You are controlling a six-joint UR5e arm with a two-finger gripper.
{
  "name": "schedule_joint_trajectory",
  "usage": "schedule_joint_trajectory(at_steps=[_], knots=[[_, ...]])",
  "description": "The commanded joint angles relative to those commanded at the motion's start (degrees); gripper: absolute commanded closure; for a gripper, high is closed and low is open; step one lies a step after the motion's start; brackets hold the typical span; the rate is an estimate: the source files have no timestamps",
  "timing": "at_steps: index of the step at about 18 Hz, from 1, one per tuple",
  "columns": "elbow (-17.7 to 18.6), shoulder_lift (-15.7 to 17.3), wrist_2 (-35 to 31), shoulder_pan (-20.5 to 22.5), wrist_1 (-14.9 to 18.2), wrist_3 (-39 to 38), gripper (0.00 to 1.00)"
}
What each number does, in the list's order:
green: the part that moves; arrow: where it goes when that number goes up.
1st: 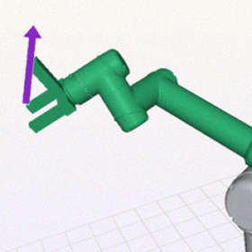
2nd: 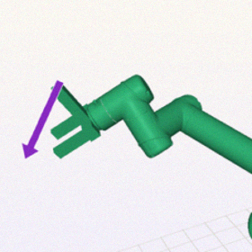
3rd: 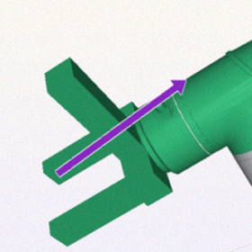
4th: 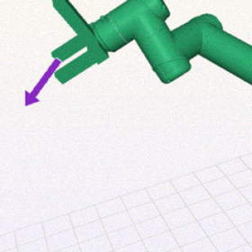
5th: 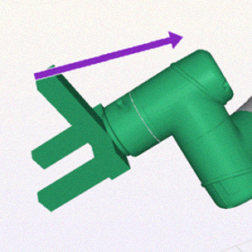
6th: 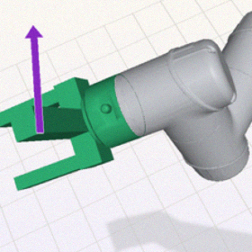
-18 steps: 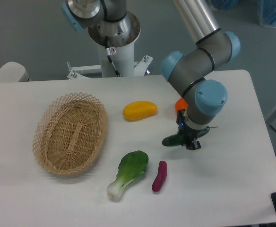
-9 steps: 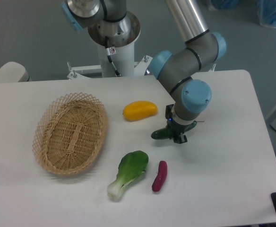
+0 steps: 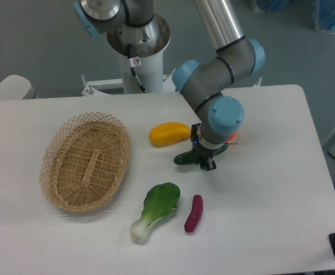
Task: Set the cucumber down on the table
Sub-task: 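Move the cucumber toward the yellow mango and lower it to the table, then open the gripper to release the cucumber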
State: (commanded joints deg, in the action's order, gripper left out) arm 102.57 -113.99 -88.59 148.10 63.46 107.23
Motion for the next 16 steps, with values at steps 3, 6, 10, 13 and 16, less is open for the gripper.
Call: schedule_joint_trajectory(at_steps=[3,6,10,13,16], knots=[[-0.1,0.0,0.2,0.0,-0.3,0.0,0.02],[-0.5,0.0,0.2,0.0,-0.4,0.0,0.00],[-1.8,0.1,0.3,0.1,-0.4,0.0,0.00],[-3.9,0.1,0.2,0.2,-0.1,0.1,0.00],[-5.8,-0.3,0.1,0.3,-0.1,0.1,0.00]])
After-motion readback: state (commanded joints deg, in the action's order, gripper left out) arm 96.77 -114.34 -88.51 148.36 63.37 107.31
